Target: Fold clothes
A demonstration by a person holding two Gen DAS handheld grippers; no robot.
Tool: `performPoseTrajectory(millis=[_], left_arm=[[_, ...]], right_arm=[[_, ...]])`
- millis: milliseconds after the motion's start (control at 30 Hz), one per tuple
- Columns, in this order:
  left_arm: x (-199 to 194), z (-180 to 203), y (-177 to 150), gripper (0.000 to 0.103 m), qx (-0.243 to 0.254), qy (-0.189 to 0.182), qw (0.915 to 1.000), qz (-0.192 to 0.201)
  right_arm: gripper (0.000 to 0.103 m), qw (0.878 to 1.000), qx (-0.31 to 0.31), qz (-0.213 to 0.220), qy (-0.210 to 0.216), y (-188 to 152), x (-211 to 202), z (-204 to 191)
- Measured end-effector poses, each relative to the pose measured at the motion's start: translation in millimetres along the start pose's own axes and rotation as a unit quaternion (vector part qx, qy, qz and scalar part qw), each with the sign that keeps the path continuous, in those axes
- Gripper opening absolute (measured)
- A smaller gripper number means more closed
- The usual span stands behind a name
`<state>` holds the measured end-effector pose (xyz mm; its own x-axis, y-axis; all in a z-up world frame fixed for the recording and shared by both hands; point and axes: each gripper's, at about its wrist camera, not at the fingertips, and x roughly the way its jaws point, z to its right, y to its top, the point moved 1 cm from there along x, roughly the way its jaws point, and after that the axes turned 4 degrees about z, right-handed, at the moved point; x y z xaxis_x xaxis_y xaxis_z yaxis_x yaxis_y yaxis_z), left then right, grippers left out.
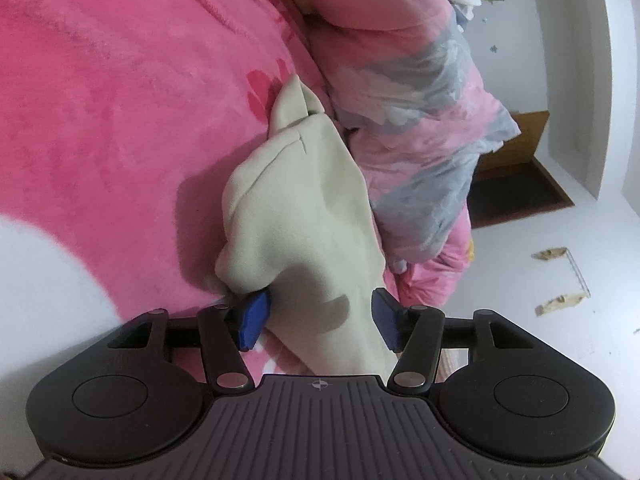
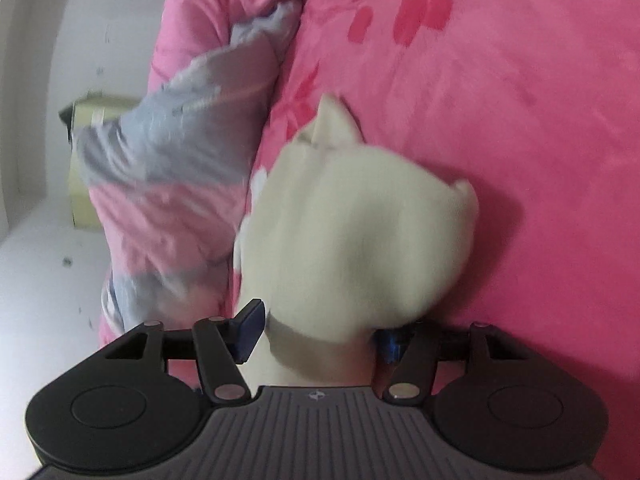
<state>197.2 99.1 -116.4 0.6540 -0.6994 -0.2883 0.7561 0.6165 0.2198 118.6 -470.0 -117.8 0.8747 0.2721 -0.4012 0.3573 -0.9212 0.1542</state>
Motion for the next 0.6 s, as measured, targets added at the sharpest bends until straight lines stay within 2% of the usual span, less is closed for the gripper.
performPoseTrajectory(millis=[33,67,133,167,200,333,467,600], left_arm=[[1.7,0.7,0.0,0.049,-0.001,0.004,1.0,0.005],[2.8,1.6,0.0,0.043,-0.003,0.009,0.9999,0.008],[3.2,3.8,0.2,0.026,-0.007,0.019,0.9997,0.015],[3.4,4.8,0.2,0.013,-0.009,0.024,0.9995,0.018],[2.4,7.3,0.3,0.009,-0.007,0.028,0.9994,0.021],[-11.0,26.0,-0.3,0.004,0.024,0.033,0.9986,0.034],[-35.8,35.1,-1.5,0.003,0.031,0.018,0.9986,0.039],[-75.3,38.1,-8.2,0.0,0.046,0.002,0.9978,0.047]], right_arm=[[0.059,1.0,-0.004,0.008,-0.001,0.0,3.5,-1.4],[0.053,1.0,-0.007,0.015,-0.002,0.0,7.0,-2.8],[0.034,1.0,-0.022,0.021,0.001,0.3,13.2,-5.9],[0.026,1.0,-0.021,0.021,0.008,1.1,11.1,-5.9],[0.022,0.999,-0.018,0.024,0.014,2.4,8.2,-6.3],[0.019,0.998,-0.051,0.028,0.038,-1.2,-6.1,-23.4],[0.018,0.996,-0.063,0.016,0.064,-9.5,-23.0,-37.0],[0.018,0.995,-0.066,-0.005,0.072,-26.6,-46.5,-36.2]])
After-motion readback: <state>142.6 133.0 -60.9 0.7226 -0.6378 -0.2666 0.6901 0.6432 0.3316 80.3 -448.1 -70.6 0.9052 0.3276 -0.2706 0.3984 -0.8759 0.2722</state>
